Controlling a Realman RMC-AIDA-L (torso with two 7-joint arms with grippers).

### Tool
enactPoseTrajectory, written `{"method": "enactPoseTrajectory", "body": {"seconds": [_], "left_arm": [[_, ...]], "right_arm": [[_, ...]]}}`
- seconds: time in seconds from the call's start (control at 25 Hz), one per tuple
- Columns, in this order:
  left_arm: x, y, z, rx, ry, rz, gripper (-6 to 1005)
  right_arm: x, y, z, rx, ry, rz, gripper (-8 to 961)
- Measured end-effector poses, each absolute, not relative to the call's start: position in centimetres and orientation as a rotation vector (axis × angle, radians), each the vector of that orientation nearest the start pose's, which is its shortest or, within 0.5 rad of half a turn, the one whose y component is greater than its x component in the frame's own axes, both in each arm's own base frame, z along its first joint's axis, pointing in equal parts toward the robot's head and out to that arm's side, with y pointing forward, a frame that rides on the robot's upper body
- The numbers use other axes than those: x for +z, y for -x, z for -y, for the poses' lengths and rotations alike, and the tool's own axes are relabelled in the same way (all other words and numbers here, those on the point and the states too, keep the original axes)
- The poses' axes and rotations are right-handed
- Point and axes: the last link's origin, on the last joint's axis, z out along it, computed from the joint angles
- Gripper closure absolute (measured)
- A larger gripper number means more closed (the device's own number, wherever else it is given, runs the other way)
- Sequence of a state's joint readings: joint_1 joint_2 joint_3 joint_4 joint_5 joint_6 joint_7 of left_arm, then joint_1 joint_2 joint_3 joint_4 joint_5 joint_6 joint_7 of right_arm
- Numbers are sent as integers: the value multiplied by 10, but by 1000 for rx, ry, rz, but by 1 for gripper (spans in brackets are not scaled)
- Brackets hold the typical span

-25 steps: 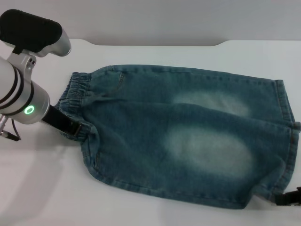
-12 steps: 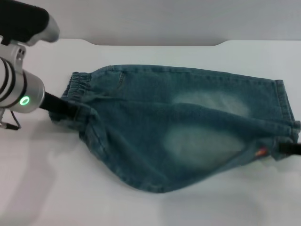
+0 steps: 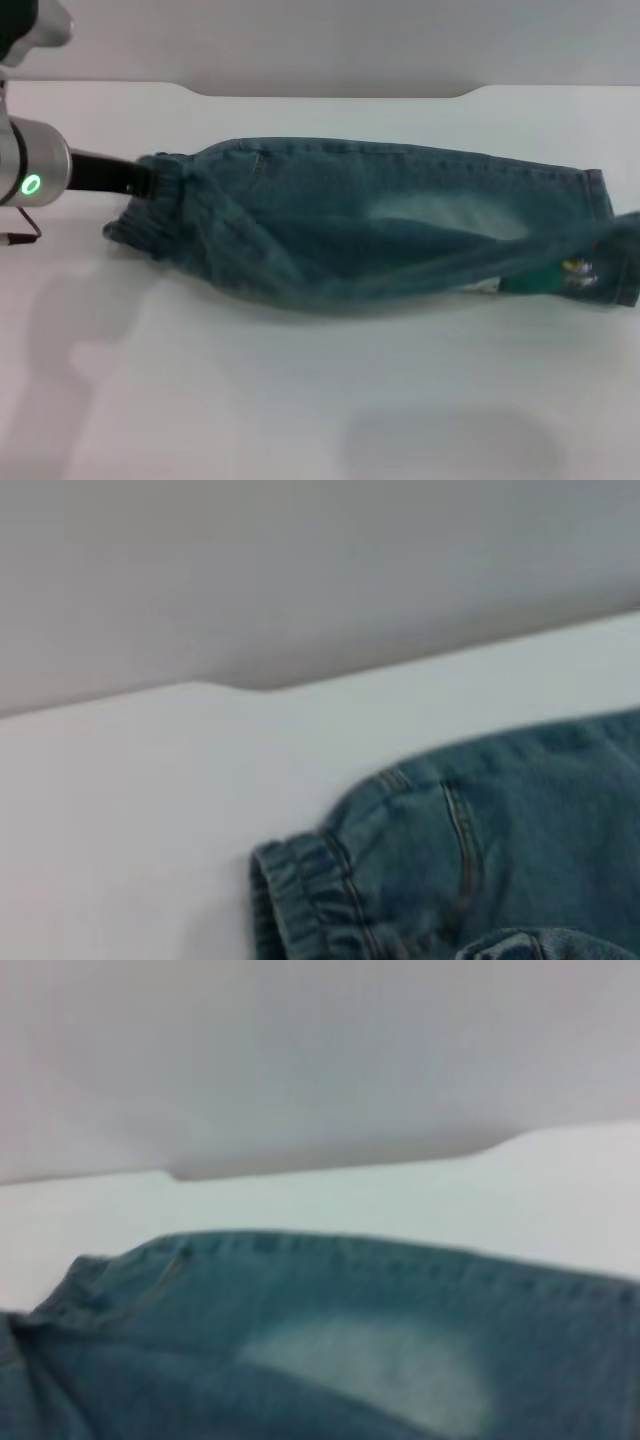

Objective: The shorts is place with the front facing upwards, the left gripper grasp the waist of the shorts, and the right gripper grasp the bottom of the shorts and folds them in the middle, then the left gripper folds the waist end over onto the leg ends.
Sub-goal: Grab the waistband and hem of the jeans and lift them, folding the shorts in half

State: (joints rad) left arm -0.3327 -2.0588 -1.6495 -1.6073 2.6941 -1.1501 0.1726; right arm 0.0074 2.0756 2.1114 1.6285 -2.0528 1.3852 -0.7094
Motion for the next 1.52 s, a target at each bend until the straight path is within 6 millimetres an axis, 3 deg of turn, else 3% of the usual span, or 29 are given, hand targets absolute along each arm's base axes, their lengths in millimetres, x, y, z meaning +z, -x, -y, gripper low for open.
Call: {"method": "enactPoseTrajectory", "body": {"seconds": [0.36, 0.64, 1.32, 1.52], "left_arm": [[45, 205, -376, -78, 2002, 1036, 837], [36, 213, -386, -163, 1994, 1025, 834], [25, 218, -402, -227, 1984, 981, 829], [15, 220, -407, -230, 1984, 953, 827]], "right_arm": [[130, -291, -282, 469, 2015, -1152, 954], [122, -305, -287, 600, 1983, -1142, 953], [120, -336, -296, 559, 1940, -1118, 935], [120, -355, -305, 576, 1891, -1071, 918]]}}
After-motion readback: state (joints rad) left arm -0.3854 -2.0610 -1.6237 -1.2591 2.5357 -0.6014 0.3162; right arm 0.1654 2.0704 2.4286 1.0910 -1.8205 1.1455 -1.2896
